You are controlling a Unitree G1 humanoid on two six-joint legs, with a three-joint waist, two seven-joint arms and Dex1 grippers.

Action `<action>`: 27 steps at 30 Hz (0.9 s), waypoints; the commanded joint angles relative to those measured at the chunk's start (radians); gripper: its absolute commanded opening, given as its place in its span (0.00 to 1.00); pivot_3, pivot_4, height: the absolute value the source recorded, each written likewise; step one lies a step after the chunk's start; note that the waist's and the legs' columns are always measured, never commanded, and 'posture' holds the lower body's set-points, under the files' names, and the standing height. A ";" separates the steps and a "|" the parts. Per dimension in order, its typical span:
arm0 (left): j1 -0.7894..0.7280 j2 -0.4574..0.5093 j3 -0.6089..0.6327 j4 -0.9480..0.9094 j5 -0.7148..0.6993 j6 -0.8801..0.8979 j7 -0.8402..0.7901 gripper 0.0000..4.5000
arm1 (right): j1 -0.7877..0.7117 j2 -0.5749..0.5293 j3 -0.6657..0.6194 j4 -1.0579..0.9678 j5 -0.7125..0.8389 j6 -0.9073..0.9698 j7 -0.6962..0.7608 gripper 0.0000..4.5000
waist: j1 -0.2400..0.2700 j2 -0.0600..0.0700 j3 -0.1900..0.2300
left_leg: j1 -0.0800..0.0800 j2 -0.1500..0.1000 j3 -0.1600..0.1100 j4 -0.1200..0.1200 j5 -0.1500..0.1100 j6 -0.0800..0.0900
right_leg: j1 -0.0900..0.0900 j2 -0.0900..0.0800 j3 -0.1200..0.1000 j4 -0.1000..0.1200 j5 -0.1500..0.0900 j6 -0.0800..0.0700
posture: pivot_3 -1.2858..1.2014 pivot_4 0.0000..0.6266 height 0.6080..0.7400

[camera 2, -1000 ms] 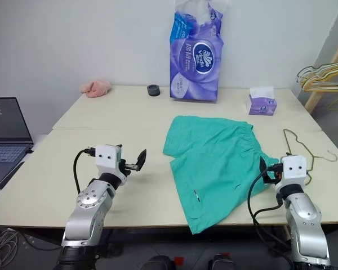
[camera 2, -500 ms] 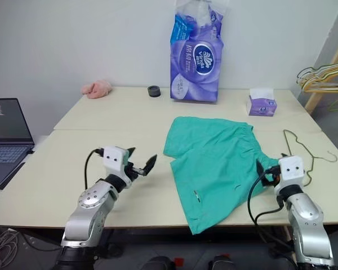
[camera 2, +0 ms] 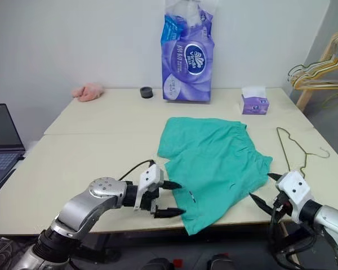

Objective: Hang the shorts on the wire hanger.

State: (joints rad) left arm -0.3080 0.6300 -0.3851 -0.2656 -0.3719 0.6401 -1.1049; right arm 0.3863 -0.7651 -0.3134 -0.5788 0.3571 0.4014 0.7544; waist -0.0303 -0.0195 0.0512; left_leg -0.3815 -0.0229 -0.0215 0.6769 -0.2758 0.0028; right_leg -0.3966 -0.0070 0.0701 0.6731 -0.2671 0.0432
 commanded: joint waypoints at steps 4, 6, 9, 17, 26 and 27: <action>-0.083 -0.015 -0.108 0.094 0.089 -0.088 -0.079 0.99 | 0.058 0.011 0.008 -0.105 0.010 0.007 0.006 1.00 | -0.019 0.000 0.000 | 0.008 0.000 -0.001 0.000 -0.004 0.000 | 0.008 0.000 0.000 0.000 -0.005 0.001 | 0.45 0.05 1.00; -0.102 -0.043 -0.137 0.129 0.121 -0.132 -0.081 0.99 | 0.084 0.025 0.021 -0.119 -0.010 -0.006 -0.009 1.00 | -0.024 0.000 0.000 | 0.009 0.000 -0.001 0.000 -0.004 0.000 | 0.009 0.000 0.001 0.000 -0.006 0.001 | 0.45 0.05 1.00; -0.106 -0.055 -0.180 0.165 0.173 -0.196 -0.101 0.99 | 0.098 0.038 0.027 -0.140 -0.021 -0.003 -0.019 1.00 | -0.032 0.000 0.000 | 0.009 0.000 -0.001 0.000 -0.005 0.000 | 0.009 0.000 0.002 0.000 -0.007 0.001 | 0.44 0.05 1.00; -0.107 -0.089 -0.194 0.282 0.247 -0.280 -0.097 0.87 | 0.104 0.042 0.027 -0.149 -0.041 0.000 -0.026 1.00 | -0.052 0.000 0.000 | 0.009 0.000 -0.002 0.000 -0.006 0.000 | 0.010 -0.001 0.002 -0.001 -0.007 0.002 | 0.44 0.05 1.00; -0.109 -0.123 -0.125 0.336 0.254 -0.308 -0.043 0.26 | 0.053 0.006 0.043 -0.100 -0.104 -0.033 -0.014 1.00 | -0.058 0.000 0.000 | 0.010 0.000 -0.003 0.000 -0.007 0.000 | 0.010 -0.001 0.002 -0.001 -0.008 0.002 | 0.44 0.05 1.00; -0.108 -0.121 -0.119 0.335 0.254 -0.310 -0.041 0.18 | 0.035 -0.002 0.053 -0.084 -0.126 -0.049 -0.016 1.00 | -0.059 0.000 0.000 | 0.010 0.001 -0.003 0.000 -0.007 0.000 | 0.010 -0.001 0.002 -0.001 -0.008 0.002 | 0.44 0.05 1.00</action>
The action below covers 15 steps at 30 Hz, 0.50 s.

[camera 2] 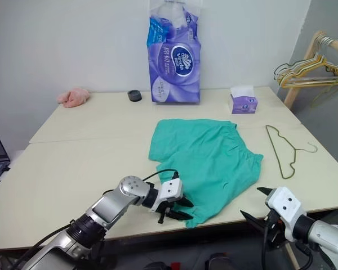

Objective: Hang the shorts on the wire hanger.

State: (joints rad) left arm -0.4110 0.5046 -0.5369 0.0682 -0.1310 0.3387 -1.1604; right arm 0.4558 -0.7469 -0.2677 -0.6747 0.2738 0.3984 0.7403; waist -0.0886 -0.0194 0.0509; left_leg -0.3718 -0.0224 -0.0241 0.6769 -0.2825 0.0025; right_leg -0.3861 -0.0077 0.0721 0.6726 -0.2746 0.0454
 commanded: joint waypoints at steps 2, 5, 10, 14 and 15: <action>-0.003 0.016 0.053 -0.008 0.003 -0.006 0.012 0.05 | -0.098 -0.051 0.047 0.081 -0.121 -0.086 -0.016 1.00 | -0.001 0.000 0.000 | 0.000 0.000 0.000 0.000 0.000 0.000 | 0.000 0.000 0.000 0.000 0.000 0.000 | 0.44 0.04 1.00; -0.003 0.042 0.094 -0.026 -0.017 0.008 0.004 0.00 | -0.225 -0.108 0.116 0.230 -0.225 -0.152 -0.014 1.00 | -0.003 0.000 0.000 | 0.001 0.000 0.001 0.000 0.000 0.000 | 0.000 0.000 0.000 0.000 0.000 0.000 | 0.44 0.04 1.00; 0.003 0.104 0.168 -0.056 -0.054 0.024 -0.020 0.00 | -0.446 -0.181 0.232 0.487 -0.334 -0.306 0.039 1.00 | -0.008 0.000 0.000 | 0.002 0.000 0.002 -0.001 0.000 0.000 | 0.000 0.000 -0.001 0.000 0.000 -0.001 | 0.45 0.03 1.00; 0.015 0.141 0.207 -0.075 -0.064 0.032 -0.027 0.00 | -0.575 -0.213 0.336 0.644 -0.433 -0.465 0.071 1.00 | -0.007 0.000 0.001 | 0.002 0.000 0.002 -0.001 -0.001 0.000 | 0.001 -0.001 0.000 0.000 -0.001 -0.001 | 0.46 0.03 1.00; 0.018 0.149 0.215 -0.080 -0.065 0.034 -0.029 0.00 | -0.621 -0.209 0.370 0.690 -0.469 -0.513 0.067 1.00 | -0.007 0.000 0.001 | 0.002 0.000 0.002 -0.001 -0.001 0.000 | 0.001 -0.001 0.000 0.000 -0.001 -0.001 | 0.46 0.03 1.00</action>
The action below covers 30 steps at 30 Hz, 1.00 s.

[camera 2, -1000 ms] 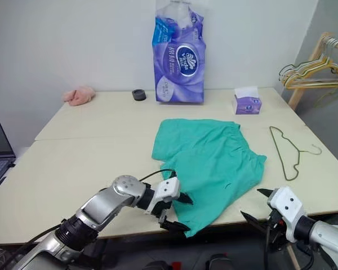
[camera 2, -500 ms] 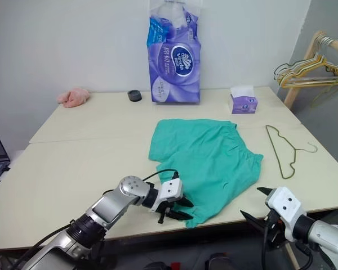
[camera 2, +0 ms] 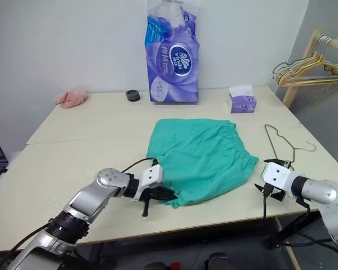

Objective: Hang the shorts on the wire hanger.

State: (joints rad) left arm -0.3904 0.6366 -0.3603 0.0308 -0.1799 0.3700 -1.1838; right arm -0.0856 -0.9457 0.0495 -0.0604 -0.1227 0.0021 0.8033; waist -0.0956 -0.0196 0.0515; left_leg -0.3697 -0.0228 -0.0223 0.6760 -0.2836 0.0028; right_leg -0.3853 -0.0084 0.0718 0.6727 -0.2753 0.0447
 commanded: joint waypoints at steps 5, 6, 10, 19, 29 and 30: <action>0.009 0.018 0.049 -0.062 -0.018 0.014 0.003 0.00 | -0.214 0.029 0.149 0.197 -0.177 -0.245 -0.024 1.00 | -0.001 0.000 0.000 | 0.001 0.000 0.000 0.000 0.000 0.000 | 0.000 0.000 0.001 0.001 0.000 -0.001 | 0.47 0.03 1.00; 0.014 0.019 0.052 -0.068 -0.020 0.019 0.004 0.00 | -0.243 0.042 0.170 0.222 -0.207 -0.266 -0.039 1.00 | -0.001 0.000 0.000 | 0.001 0.000 0.000 0.000 0.000 0.000 | 0.000 0.000 0.001 0.001 0.001 -0.001 | 0.47 0.03 1.00; 0.031 0.027 0.061 -0.085 -0.022 0.024 0.006 0.00 | -0.325 0.081 0.219 0.320 -0.292 -0.331 -0.099 1.00 | -0.001 0.000 0.000 | 0.001 0.000 0.000 0.000 0.000 0.000 | 0.000 -0.003 0.001 0.002 0.003 -0.005 | 0.47 0.03 1.00; 0.022 0.062 0.084 -0.040 -0.017 0.001 -0.015 0.00 | -0.453 0.158 0.298 0.517 -0.395 -0.421 -0.167 0.81 | -0.002 0.000 0.000 | 0.001 -0.001 -0.001 0.000 0.000 0.000 | 0.000 -0.006 0.001 0.003 0.003 -0.006 | 0.48 0.03 1.00; 0.065 0.165 0.110 0.037 -0.014 -0.057 -0.086 0.00 | -0.380 0.180 0.261 0.381 -0.290 -0.361 -0.098 0.04 | -0.004 0.000 0.000 | 0.001 -0.001 -0.002 0.000 0.000 0.000 | 0.000 -0.007 0.000 0.004 0.003 -0.006 | 0.48 0.04 1.00; 0.071 0.185 0.116 0.055 -0.011 -0.071 -0.098 0.00 | -0.367 0.182 0.255 0.348 -0.267 -0.347 -0.081 0.01 | -0.004 0.000 0.000 | 0.002 -0.001 -0.002 0.000 0.000 0.000 | 0.000 -0.007 0.000 0.004 0.003 -0.006 | 0.48 0.04 1.00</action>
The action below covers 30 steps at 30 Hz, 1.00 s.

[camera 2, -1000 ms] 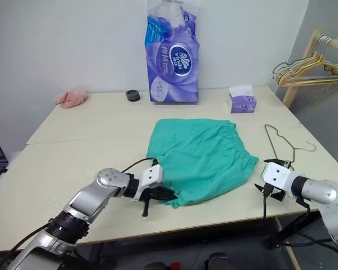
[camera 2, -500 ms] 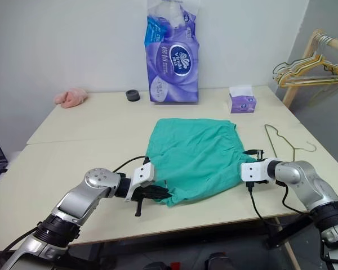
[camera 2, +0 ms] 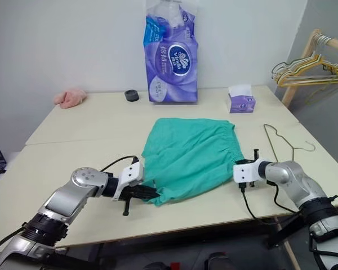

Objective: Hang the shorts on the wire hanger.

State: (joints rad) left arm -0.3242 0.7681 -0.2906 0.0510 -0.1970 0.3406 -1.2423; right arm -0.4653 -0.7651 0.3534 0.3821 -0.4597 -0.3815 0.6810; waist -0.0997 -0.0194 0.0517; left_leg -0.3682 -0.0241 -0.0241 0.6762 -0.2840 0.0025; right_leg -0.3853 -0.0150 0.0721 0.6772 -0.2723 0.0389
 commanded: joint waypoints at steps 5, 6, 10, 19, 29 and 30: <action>0.049 0.136 0.065 0.023 -0.027 -0.038 -0.112 0.00 | 0.083 -0.002 -0.066 -0.304 0.158 0.133 0.135 0.01 | 0.000 0.000 0.002 | 0.000 0.000 -0.001 0.000 0.000 0.000 | 0.000 0.000 -0.001 0.001 -0.001 -0.001 | 0.48 0.05 1.00; 0.081 0.160 0.081 -0.022 -0.073 0.019 -0.139 0.00 | 0.108 -0.014 -0.074 -0.362 0.182 0.171 0.164 0.01 | 0.002 0.000 0.002 | 0.000 0.000 -0.001 0.000 -0.001 0.000 | 0.000 0.000 -0.001 0.001 -0.001 0.000 | 0.48 0.06 1.00; 0.230 0.262 0.112 -0.164 -0.149 0.101 -0.214 0.00 | 0.214 -0.074 -0.115 -0.539 0.272 0.290 0.264 0.01 | 0.009 0.000 0.007 | 0.000 0.000 -0.001 0.000 -0.002 0.001 | 0.000 -0.002 -0.001 0.001 -0.003 0.002 | 0.48 0.06 1.00; 0.433 0.366 0.154 -0.392 -0.257 0.179 -0.241 0.00 | 0.449 -0.251 -0.210 -0.824 0.424 0.486 0.418 0.01 | 0.031 0.001 0.021 | 0.004 0.001 0.000 0.000 -0.002 0.000 | 0.002 -0.004 -0.004 0.001 -0.009 0.001 | 0.48 0.07 1.00; 0.399 0.359 0.132 -0.414 -0.254 0.182 -0.238 0.00 | 0.489 -0.288 -0.175 -0.930 0.440 0.567 0.463 0.01 | 0.042 -0.001 0.022 | 0.005 0.001 0.000 0.000 -0.002 0.000 | 0.001 -0.003 -0.004 0.001 -0.009 0.001 | 0.48 0.06 1.00; 0.399 0.361 0.128 -0.425 -0.261 0.193 -0.241 0.00 | 0.491 -0.295 -0.172 -0.929 0.434 0.568 0.469 0.01 | 0.042 -0.001 0.022 | 0.005 0.001 0.000 0.000 -0.002 0.000 | 0.001 -0.003 -0.004 0.001 -0.009 0.001 | 0.48 0.06 1.00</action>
State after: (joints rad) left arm 0.0837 1.1171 -0.1638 -0.3336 -0.4445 0.5206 -1.4746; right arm 0.0290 -1.0417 0.1827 -0.5212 -0.0191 0.1903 1.1364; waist -0.0581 -0.0201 0.0740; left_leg -0.3636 -0.0234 -0.0236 0.6764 -0.2862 0.0028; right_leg -0.3840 -0.0185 0.0684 0.6784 -0.2814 0.0399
